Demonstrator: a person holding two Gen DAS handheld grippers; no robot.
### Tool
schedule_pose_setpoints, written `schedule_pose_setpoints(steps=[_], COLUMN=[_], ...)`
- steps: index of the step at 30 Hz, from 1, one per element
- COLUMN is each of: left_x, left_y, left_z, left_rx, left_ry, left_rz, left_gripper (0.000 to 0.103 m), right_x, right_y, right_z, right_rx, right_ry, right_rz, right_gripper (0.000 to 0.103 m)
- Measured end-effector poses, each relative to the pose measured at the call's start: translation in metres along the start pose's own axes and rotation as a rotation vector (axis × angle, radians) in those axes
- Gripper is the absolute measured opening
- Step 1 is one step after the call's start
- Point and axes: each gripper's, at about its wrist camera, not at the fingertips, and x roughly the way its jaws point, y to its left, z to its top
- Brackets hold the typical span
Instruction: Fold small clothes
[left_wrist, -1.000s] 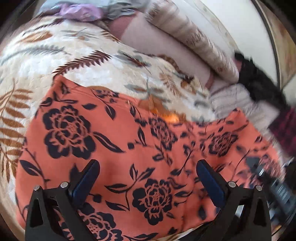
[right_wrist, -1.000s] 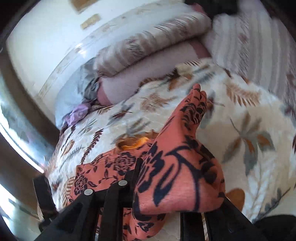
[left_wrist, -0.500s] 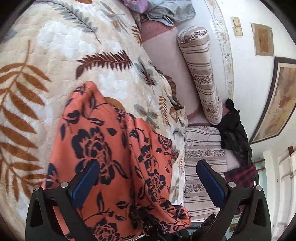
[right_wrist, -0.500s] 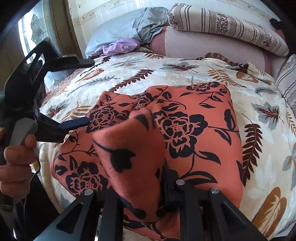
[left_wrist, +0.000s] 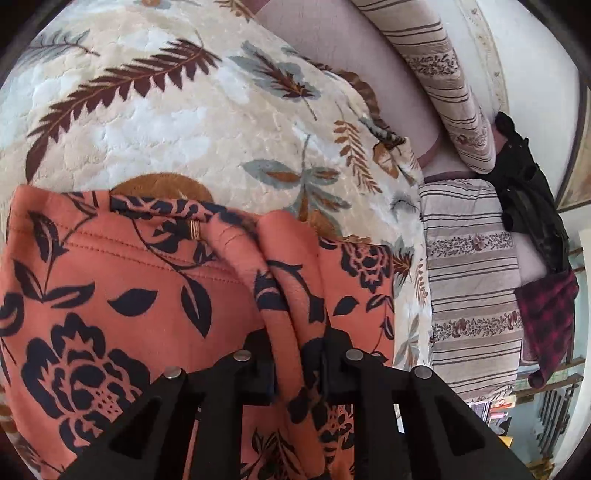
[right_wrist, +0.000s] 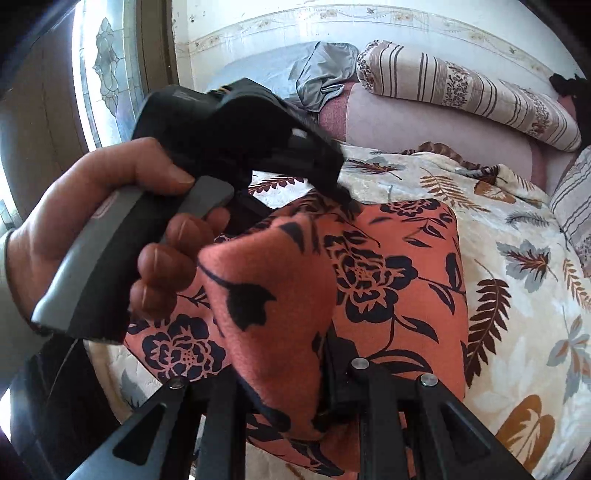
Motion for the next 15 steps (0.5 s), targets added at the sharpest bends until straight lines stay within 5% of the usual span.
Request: schedule_pose_setpoints(steps=[7, 13, 15], left_x=[-0.095, -0.048, -0.058], left_y=[-0.010, 0.086, 0.104], left_z=[0.007, 0.020, 0.016], left_rx=[0.224, 0.117, 0.057], left_ry=[-0.152, 0.012, -0.028], left_rz=[-0.072, 0.089, -0.040], left_gripper=[0.017, 0.017, 0.017], right_x=[-0.020, 0.057, 0.056], right_y=[0.050, 0.104, 0.109], right_z=[0.038, 0.017, 0.015], right_rx=[-0.093, -0.191, -0.206], right_ry=[-0.084, 0.103, 0.082], right_rz=[0.044, 0.056, 0.045], right_gripper=[0.019, 0.019, 0.019])
